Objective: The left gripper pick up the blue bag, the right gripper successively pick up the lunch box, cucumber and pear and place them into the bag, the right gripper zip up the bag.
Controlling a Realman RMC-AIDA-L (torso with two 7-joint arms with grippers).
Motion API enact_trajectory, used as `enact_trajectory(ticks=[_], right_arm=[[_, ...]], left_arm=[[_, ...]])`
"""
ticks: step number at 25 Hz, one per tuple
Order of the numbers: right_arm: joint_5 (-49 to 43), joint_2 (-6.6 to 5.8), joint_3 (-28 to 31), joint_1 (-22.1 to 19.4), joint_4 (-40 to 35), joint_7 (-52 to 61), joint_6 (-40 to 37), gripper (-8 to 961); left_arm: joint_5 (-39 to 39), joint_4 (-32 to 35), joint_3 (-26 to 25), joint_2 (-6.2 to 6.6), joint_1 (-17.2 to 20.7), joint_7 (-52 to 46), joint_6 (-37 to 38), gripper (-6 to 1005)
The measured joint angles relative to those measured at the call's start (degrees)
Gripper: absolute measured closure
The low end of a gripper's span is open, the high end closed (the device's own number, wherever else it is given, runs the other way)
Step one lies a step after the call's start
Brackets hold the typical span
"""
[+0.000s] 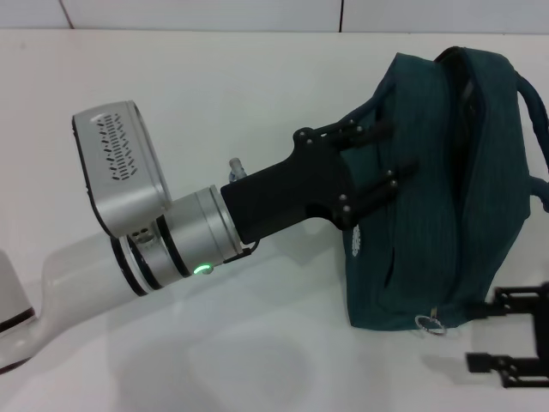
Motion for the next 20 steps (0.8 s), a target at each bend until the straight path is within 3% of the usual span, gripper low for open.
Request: enact_trajectory(ticks=[5,13,20], right_arm=[[-0.66,0.11,-1.09,3.20,4.67,0.12,4.44,333],[-0.22,0.58,-9.42,5.22,5.56,3.85,10.15,333],[1.37,0.76,-9.58,6.91,8.21,3.59,12.16,406]], left_arm=[[-0.09,0.09,0.28,0.01,0.06,0.02,0.03,522],[-0.13,0.09,0.26,0.01,0.26,0.04,0.09,520],[-0.13,0.09,0.27,0.00,0.09,0.03,0.09,518]])
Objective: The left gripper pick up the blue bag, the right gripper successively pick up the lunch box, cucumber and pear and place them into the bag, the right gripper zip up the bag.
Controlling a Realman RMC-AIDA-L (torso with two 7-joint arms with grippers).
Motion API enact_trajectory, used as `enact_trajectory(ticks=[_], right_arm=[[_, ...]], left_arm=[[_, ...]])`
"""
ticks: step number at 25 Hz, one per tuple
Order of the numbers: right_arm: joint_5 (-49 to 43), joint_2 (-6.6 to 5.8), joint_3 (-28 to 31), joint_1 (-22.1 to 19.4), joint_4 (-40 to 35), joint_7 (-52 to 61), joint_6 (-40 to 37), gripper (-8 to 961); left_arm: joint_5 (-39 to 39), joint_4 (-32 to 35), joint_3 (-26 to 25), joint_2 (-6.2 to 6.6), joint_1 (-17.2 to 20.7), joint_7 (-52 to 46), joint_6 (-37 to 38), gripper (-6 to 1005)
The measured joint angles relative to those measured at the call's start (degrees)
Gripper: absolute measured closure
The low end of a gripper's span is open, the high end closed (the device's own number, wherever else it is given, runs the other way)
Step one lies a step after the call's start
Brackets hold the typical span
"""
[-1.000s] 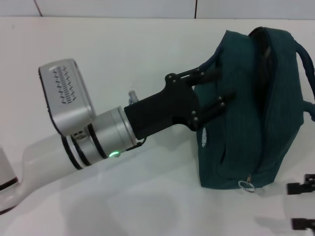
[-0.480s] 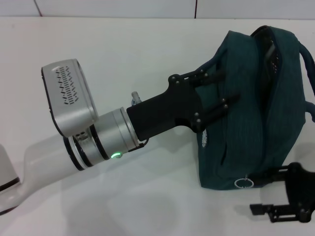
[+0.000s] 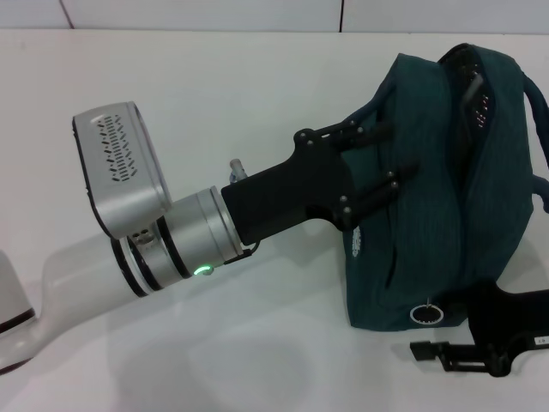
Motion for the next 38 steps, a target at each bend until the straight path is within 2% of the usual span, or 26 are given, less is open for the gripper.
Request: enact_trajectory(ticks=[4,13,18,25,31,38], right_arm=[[1.32,-0.01,-0.12,0.35,0.71,-0.18,0.45,447],[3.66,-0.06,-0.71,-0.19,0.97,-4.31,-0.12,748],[6.95,-0.29,-0.64,-0.53,0.95,-8.34,-2.69,890],[11.44,-0.31,-0.65,-0.24,0.93,-11.31,-3.93,921],[14.80,-0.25,-0.70,0.13,0.30,-12.90,-4.17,920],[19.14,-0.19,-0.75,2.50,0.78,-16.59,-3.84,919]], left_arm=[[0.00,0.01,0.15,0.00,0.08,0.00,0.00,517],[0.01,-0.07,0.25,0.00,0.51,0.00,0.22,515],[0.02,-0.25,0.36,0.12,1.56,0.66,3.52,514],[-0.56,-0.33,-0.39,0.39,4.87,3.52,9.65,512],[-4.87,-1.26,-0.67,0.51,7.91,3.51,10.53,511],[-8.89,-8.16,-1.19,0.61,11.33,4.91,13.17,388]])
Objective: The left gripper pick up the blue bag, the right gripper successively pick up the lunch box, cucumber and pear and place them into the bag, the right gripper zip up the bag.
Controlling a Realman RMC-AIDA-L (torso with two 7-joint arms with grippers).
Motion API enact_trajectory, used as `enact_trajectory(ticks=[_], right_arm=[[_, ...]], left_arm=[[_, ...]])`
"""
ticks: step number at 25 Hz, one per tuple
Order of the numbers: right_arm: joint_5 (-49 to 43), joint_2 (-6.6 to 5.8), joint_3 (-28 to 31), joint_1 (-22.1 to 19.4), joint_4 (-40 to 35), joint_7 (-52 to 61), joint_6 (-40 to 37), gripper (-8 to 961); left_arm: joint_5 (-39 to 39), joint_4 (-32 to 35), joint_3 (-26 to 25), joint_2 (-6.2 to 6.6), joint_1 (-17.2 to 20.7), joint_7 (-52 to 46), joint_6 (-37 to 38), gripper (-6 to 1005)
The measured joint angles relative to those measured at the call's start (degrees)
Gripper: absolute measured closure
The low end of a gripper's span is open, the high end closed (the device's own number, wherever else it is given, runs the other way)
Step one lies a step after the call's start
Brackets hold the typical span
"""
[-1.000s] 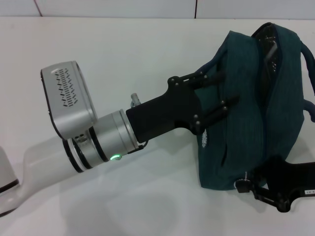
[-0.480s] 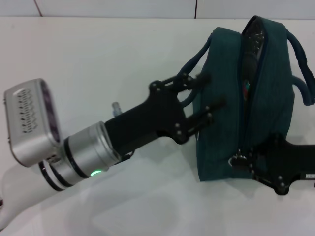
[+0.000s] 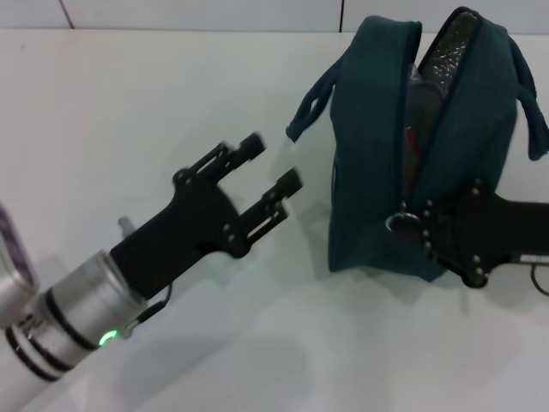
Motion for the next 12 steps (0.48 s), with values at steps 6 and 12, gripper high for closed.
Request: enact_trajectory(ticks=[6,12], right_arm=[[1.22,0.17,0.00,2.61,0.54,-0.09,0.78,920],[1.78,0.04,0.01,3.39,0.77,-0.15,1.12,924]], left_arm=[[0.39,-4.09,1.13,-0.44,0.15,2.38,-1.66,345],[0.46,-3.63,3.49,-0.49,-0.90,2.79,-5.95,349]])
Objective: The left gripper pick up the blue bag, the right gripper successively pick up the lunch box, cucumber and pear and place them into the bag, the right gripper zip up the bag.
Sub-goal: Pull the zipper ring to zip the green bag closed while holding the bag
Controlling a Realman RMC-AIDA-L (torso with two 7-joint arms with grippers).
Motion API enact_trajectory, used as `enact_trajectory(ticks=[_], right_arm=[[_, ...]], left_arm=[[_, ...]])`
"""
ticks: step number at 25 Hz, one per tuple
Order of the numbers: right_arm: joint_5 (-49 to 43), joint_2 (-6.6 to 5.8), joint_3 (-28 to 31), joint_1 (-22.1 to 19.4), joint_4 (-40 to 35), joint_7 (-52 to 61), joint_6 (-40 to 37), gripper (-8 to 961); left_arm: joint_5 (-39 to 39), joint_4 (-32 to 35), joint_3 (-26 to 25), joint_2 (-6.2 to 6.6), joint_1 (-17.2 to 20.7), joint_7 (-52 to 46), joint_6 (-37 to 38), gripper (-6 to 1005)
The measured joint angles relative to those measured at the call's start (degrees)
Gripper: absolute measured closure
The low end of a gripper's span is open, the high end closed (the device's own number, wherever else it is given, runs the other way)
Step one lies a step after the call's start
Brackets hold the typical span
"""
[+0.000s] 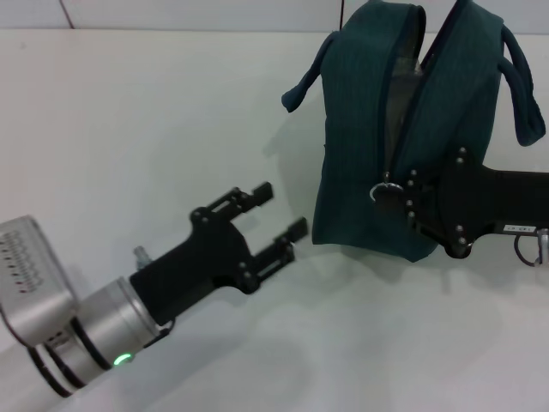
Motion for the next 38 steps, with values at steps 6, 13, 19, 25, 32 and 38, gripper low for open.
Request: enact_trajectory(ticks=[6,13,19,25,32,38], right_arm=[[0.61,0.00,0.08,-0.54,0.09,0.03,-0.18,924],[0.71,0.01,0.09,-1.19,0.11,0.10,-0.99,924],[0.75,-0.04,0.44,-2.36,0.10,-0.05,-1.36,923],[1.84,-0.17,0.48,-3.55,0.10,-0.04,-1.52,923],[3.02,-0.23,0.47,-3.82,2.43,0.54,-1.83,923],[3.54,-0.24,0.49,-4.10,4.99,1.31,-2.53,926]], left_arm=[[0.10,0.12,4.32,0.00,-2.79,0.43,-1.56,352],[-0.07,3.01,6.18,-0.12,-4.16,0.44,-7.48,382],[-0.45,4.90,6.44,-0.11,-5.06,0.50,-11.09,431],[-0.67,5.10,6.67,-0.12,-5.23,3.02,-11.24,679],[-2.20,5.56,6.78,-0.11,-4.72,6.55,-11.27,830],[-2.11,5.45,8.96,-0.12,-5.74,9.59,-12.27,855]])
